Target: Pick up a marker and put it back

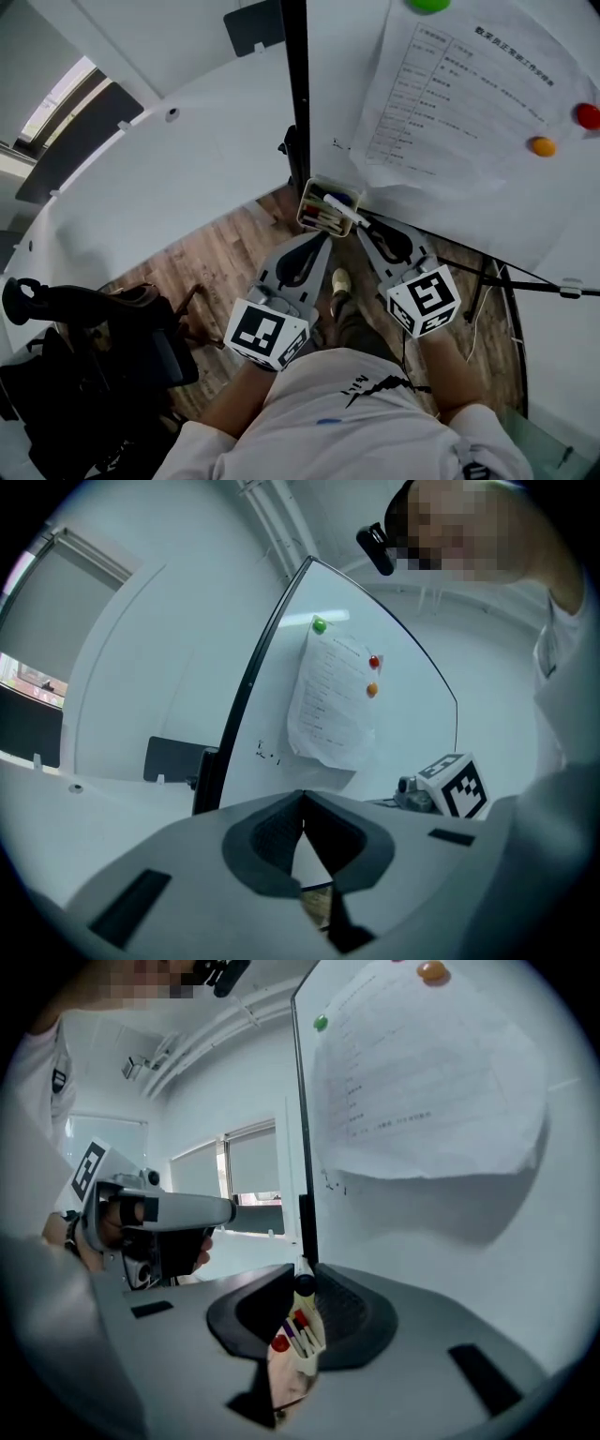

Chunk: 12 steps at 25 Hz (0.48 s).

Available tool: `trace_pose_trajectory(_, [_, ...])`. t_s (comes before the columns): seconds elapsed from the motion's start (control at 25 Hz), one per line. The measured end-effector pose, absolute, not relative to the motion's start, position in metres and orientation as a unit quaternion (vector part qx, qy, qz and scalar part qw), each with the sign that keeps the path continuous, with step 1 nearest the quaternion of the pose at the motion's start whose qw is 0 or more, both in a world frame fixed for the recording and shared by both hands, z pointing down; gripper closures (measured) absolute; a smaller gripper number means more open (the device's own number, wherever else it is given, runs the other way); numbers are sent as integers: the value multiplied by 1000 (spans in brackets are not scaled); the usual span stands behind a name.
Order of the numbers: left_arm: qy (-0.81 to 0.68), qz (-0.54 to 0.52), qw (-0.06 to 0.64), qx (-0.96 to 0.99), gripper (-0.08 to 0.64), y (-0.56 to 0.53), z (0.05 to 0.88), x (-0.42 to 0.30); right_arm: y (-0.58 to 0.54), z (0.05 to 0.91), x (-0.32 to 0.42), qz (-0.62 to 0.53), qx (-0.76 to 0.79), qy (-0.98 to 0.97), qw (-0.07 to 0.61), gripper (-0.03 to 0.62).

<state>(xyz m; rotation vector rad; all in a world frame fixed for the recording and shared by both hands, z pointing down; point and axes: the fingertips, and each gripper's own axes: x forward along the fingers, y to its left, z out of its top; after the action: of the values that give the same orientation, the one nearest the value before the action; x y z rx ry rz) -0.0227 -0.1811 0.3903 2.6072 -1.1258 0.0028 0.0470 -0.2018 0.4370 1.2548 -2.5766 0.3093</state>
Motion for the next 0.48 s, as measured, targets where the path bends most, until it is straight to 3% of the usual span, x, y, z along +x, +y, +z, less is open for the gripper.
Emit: trace_pose_trajectory(0.48, [-375, -34, 121, 918, 549, -149, 342, -31, -161, 368, 44, 65, 455, -884, 84, 517])
